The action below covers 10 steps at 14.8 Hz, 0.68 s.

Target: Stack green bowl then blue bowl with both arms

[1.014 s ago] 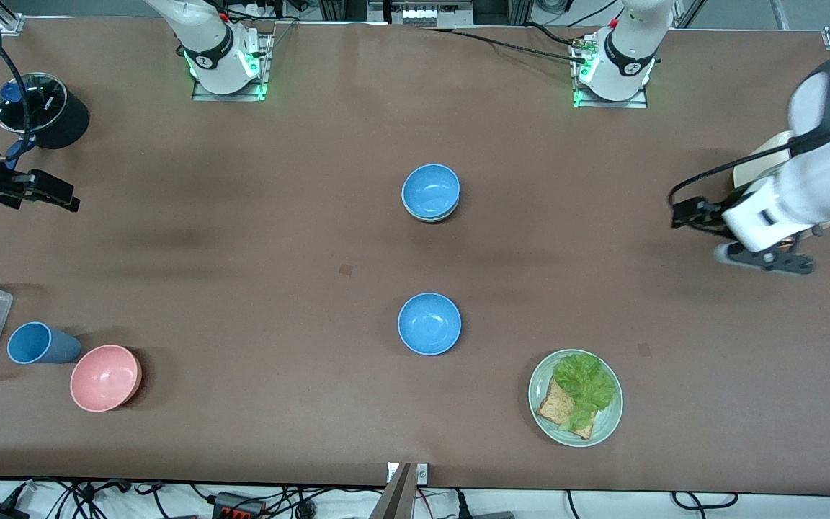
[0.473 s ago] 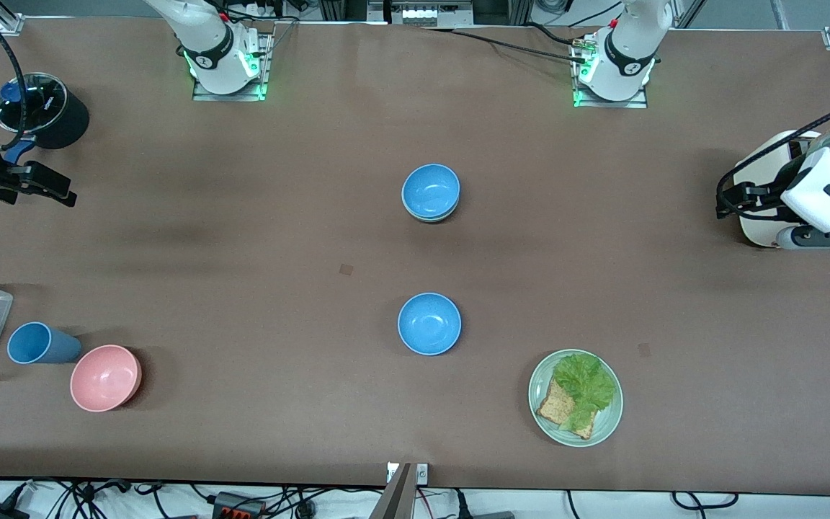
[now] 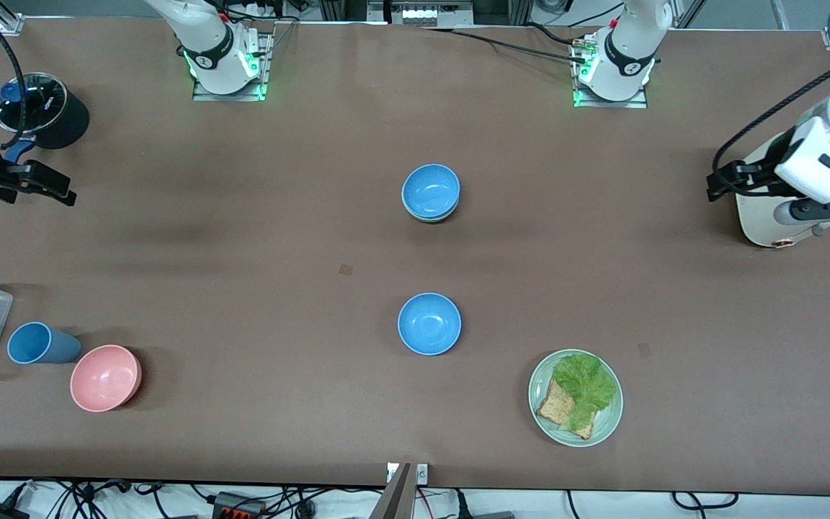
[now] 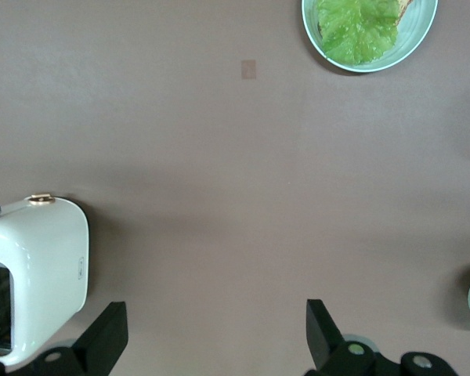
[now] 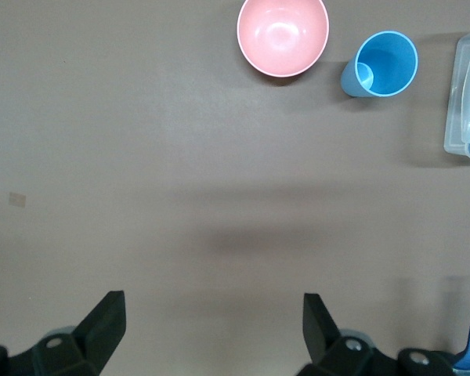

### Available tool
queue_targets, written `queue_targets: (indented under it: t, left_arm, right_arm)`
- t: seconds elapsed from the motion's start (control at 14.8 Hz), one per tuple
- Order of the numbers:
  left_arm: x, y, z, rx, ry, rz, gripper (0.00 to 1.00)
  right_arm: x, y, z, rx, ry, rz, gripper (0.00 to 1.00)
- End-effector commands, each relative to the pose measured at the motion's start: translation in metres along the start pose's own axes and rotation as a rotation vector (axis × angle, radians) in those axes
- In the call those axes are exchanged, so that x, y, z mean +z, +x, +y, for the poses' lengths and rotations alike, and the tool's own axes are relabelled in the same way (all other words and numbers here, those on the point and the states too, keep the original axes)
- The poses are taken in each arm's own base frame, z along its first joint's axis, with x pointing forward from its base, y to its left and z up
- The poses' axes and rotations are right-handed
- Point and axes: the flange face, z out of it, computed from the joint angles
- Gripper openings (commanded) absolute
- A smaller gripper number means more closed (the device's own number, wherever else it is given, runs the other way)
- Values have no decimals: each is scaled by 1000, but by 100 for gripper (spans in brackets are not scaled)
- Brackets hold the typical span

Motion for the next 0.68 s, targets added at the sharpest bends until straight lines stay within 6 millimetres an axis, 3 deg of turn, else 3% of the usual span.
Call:
queue_targets:
  t: [0.0,0.61]
  left_arm:
    - [2,-13,-1,-23,-5,11,100]
    - [-6,-17,21,20,-5,20,100]
  right_arm:
    - [-2,-9,-1,-18,-14,3,100]
    - [-2,-10,-3,-20,-14,-2,100]
